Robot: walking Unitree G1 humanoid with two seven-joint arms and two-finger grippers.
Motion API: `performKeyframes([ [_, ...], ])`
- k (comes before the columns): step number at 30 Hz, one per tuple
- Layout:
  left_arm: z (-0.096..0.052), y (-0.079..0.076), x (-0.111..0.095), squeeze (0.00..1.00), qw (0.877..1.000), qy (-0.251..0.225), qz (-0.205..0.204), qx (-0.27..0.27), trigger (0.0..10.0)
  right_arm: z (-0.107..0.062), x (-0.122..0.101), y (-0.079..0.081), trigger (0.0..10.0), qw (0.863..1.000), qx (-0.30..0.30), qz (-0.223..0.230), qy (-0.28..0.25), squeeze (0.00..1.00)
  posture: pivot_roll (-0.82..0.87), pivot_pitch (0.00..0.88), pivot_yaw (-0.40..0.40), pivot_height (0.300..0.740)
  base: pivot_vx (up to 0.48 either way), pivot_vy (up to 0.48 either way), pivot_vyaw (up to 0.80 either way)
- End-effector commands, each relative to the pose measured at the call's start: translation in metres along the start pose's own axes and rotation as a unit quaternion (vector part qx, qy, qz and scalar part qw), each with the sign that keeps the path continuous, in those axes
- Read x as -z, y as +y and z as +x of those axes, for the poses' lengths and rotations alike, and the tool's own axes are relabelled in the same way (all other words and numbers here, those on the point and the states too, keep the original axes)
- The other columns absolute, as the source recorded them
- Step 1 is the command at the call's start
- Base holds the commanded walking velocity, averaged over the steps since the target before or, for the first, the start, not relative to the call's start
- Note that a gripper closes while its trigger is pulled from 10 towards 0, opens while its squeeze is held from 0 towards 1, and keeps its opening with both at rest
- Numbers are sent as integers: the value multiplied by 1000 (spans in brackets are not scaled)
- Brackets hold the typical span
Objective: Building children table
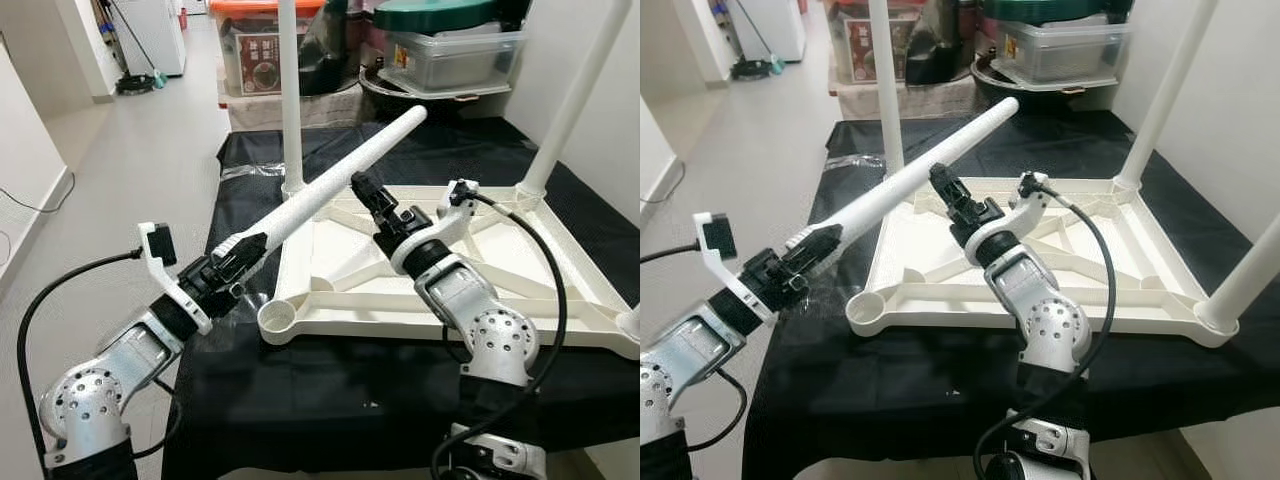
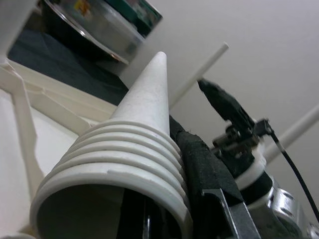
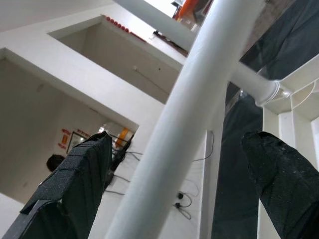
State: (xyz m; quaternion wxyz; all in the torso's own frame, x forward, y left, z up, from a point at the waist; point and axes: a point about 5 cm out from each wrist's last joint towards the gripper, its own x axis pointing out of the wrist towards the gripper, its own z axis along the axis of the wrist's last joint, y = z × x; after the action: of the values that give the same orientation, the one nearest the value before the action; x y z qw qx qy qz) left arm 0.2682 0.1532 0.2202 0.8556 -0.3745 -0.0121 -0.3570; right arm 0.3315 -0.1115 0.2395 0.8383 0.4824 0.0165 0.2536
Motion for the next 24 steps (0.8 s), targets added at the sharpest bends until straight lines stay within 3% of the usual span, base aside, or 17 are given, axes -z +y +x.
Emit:
performKeyframes([
  [1,0,-7,5,0,1000,7,-3,17,10000,3,24,1,10000,997,-11,71,20,0,84,36,-42,740,0,0,0],
  [17,10,-31,44,0,995,61,-48,60,10000,6,42,-2,10000,988,-4,141,58,0,87,43,-37,740,0,0,0],
  [24,10,-34,52,0,994,70,-56,62,10000,6,41,-2,10000,985,-5,160,57,0,82,44,-36,740,0,0,0],
])
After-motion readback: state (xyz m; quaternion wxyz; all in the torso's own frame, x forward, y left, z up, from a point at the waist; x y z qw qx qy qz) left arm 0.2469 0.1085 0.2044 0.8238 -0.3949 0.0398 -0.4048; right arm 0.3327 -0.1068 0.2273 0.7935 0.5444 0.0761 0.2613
